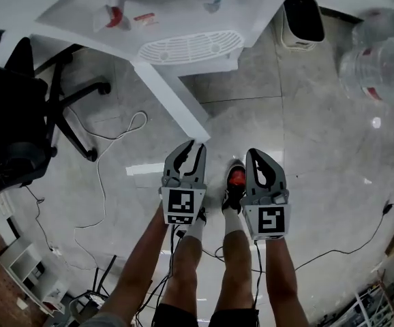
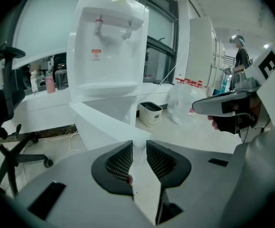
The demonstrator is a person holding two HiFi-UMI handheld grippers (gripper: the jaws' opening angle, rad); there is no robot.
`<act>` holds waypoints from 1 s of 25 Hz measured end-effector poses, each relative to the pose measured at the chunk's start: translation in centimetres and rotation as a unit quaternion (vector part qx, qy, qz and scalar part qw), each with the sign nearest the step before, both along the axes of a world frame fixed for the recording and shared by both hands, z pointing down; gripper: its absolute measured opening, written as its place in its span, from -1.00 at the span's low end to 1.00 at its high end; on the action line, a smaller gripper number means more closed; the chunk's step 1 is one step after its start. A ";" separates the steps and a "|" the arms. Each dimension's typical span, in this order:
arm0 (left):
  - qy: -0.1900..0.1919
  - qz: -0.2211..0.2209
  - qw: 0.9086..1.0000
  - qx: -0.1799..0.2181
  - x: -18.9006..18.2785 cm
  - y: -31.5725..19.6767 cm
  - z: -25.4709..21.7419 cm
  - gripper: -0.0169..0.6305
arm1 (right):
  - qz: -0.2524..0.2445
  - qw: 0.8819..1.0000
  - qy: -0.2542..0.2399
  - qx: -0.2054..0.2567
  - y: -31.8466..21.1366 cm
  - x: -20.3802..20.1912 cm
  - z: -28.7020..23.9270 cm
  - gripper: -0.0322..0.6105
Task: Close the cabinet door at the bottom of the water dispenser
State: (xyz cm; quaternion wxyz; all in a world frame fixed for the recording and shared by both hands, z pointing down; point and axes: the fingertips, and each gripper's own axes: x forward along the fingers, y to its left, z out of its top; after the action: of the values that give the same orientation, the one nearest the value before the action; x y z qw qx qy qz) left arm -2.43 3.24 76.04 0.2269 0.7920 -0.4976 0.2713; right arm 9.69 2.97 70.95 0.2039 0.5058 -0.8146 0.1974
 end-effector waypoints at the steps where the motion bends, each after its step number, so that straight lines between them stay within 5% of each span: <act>1: 0.000 0.003 1.000 0.001 0.4 -0.3 -0.1 -0.62 | 0.004 1.000 -0.001 0.000 -0.2 0.4 0.0 -0.85; 25: 0.000 0.042 0.999 0.021 7.4 -8.3 -0.4 -0.65 | 0.061 0.998 -0.017 0.002 -5.1 6.9 0.7 -0.85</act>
State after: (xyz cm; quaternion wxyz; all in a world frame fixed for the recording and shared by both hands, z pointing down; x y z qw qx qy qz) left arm 5.00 -5.11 75.62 0.1987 0.8167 -0.4698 0.2699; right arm 16.63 -2.11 71.67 0.1767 0.5516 -0.7860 0.2162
